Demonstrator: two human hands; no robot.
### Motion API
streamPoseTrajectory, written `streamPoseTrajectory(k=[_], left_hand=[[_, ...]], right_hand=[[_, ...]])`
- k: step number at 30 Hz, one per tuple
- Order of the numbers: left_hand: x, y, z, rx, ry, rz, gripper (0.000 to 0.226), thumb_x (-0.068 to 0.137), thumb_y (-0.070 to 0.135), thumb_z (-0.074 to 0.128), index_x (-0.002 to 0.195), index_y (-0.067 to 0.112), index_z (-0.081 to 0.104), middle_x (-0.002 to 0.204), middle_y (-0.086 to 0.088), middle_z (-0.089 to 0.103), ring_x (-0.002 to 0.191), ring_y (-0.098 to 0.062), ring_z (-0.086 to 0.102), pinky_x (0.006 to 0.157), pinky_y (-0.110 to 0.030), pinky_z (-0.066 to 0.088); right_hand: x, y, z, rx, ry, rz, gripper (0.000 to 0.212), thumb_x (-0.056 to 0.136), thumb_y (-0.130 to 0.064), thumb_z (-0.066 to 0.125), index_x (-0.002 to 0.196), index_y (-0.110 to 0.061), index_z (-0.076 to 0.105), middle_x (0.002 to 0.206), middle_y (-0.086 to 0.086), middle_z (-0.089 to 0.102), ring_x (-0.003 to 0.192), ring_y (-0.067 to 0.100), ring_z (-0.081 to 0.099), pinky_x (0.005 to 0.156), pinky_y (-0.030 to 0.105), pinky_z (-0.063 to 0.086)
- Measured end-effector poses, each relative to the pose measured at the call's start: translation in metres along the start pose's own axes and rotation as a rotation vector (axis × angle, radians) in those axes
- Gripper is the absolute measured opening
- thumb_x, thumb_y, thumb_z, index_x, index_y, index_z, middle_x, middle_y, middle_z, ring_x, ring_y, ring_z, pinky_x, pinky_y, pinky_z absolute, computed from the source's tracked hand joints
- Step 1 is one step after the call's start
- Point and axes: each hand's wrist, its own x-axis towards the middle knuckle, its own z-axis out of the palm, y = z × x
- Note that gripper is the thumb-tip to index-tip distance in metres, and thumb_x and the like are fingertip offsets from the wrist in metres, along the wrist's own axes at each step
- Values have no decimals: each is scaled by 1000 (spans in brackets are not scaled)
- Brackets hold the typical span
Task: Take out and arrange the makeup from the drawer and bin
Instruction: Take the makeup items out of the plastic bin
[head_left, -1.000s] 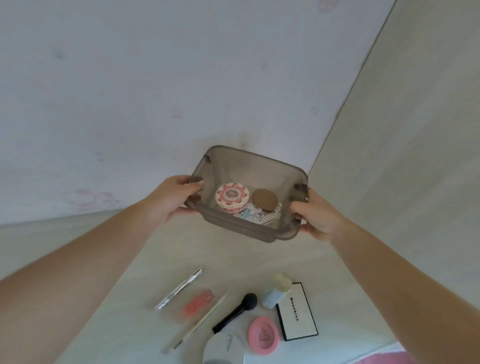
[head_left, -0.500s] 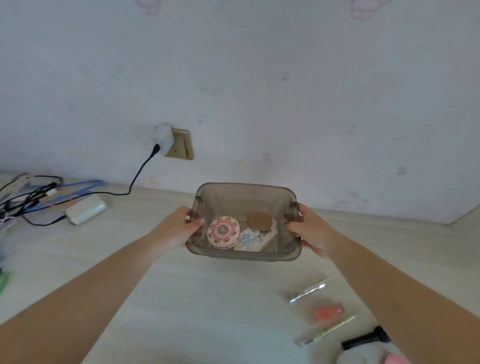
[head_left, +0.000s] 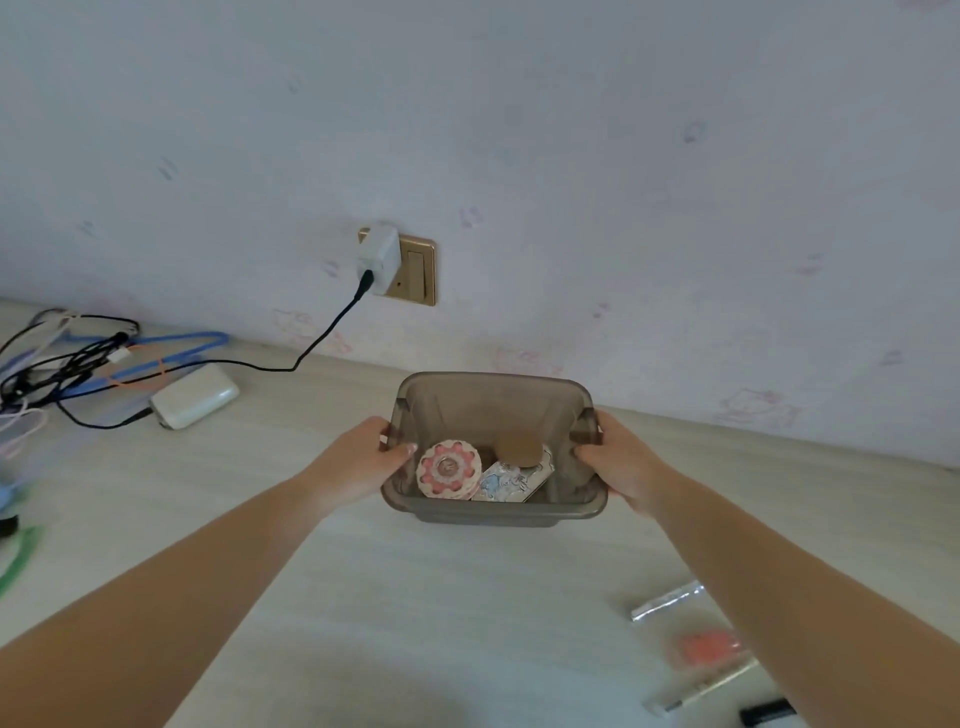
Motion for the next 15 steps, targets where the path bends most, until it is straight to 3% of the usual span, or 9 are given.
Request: streamPoseTrajectory(k=[2, 4, 6, 8, 10, 15], left_hand=[[0, 2, 1, -8, -26, -7, 36, 89, 34, 59, 119, 16, 49, 114, -10, 66, 100, -25, 64, 91, -43, 51], [-3, 8, 2, 67, -5, 63, 63, 90, 32, 59, 142, 13, 30, 134, -10, 53, 120, -26, 53, 102, -39, 43], [-9, 18, -1, 292, 167, 303, 76, 88, 33, 62, 148, 15, 20, 148, -7, 36, 137, -25, 35, 110, -36, 31], [-10, 28, -2, 516, 263, 611, 70, 87, 32, 63, 146, 20, 28, 150, -1, 34, 138, -20, 32, 111, -31, 28], [-1, 41, 3, 661, 117, 748, 62, 88, 29, 61, 143, 26, 33, 148, 4, 37, 132, -18, 40, 107, -32, 37], [29, 59, 31, 1055, -296, 702, 64, 82, 6, 59, 140, 24, 38, 133, -2, 49, 118, -25, 51, 87, -35, 46]], right_hand=[[0, -1, 0, -49, -7, 13, 33, 84, 2, 50, 110, -19, 54, 96, 0, 64, 90, 20, 62, 89, 41, 51], [2, -1, -3, -285, 57, -33, 49, 84, -5, 55, 131, -13, 42, 116, 6, 57, 109, 25, 55, 96, 36, 45], [2, -2, -3, -639, 179, -222, 65, 86, -12, 57, 144, -14, 28, 141, 8, 39, 132, 25, 37, 106, 33, 33], [-1, -6, 3, -842, 233, -532, 61, 88, -12, 57, 143, -15, 33, 147, 5, 35, 136, 24, 32, 111, 33, 29], [5, -10, 11, -978, 154, -698, 52, 87, -9, 56, 138, -16, 44, 141, 5, 44, 129, 27, 42, 106, 38, 40], [28, -15, 31, -1367, -155, -620, 47, 89, -3, 46, 133, -21, 47, 135, 1, 49, 120, 26, 49, 85, 37, 48]])
